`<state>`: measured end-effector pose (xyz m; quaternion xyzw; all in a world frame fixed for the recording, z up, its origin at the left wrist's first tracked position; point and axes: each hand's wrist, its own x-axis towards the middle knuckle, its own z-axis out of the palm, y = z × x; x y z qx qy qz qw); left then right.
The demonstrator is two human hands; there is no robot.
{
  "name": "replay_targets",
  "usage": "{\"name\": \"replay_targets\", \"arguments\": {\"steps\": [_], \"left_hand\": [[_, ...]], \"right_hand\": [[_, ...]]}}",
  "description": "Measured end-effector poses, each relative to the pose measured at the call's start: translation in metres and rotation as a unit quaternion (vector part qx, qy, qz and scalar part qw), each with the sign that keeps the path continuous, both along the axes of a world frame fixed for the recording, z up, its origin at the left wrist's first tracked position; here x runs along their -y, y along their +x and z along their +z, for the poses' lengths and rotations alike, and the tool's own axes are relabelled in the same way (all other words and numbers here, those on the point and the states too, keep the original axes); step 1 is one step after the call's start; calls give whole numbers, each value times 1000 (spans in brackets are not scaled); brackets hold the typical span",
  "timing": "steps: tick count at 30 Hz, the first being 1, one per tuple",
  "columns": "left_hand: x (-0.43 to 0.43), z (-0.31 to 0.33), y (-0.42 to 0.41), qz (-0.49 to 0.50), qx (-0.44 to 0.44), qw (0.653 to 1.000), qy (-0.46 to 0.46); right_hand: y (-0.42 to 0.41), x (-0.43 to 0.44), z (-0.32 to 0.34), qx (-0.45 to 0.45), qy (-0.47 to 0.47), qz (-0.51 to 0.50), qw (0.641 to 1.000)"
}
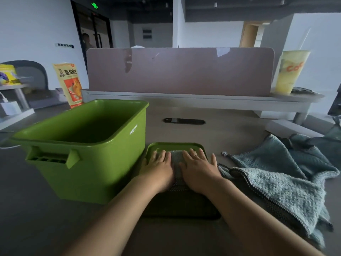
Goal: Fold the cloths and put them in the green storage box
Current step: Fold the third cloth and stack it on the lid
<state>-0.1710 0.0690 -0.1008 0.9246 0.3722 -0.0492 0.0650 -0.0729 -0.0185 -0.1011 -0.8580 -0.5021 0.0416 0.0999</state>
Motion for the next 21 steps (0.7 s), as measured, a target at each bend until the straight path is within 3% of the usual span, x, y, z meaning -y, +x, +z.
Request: {"name": "replay_targets", "arguments": {"steps": [4, 8, 12, 17, 21], "left_hand": [[9, 26, 3, -6, 5, 998, 57], [43, 47, 19, -67, 79, 989, 101], [82, 48, 47, -144, 177, 973, 42], [114, 48, 80, -200, 254, 942, -90], [119, 61, 105, -200, 312, 917, -147]], "right_hand": [[7, 33, 24, 49, 66, 1, 997], [31, 74, 36, 68, 81, -104, 989], [55, 106, 44, 19, 110, -175, 978], [83, 125, 55, 4, 128, -177, 976], [96, 133, 77, -89, 254, -191, 944]]}}
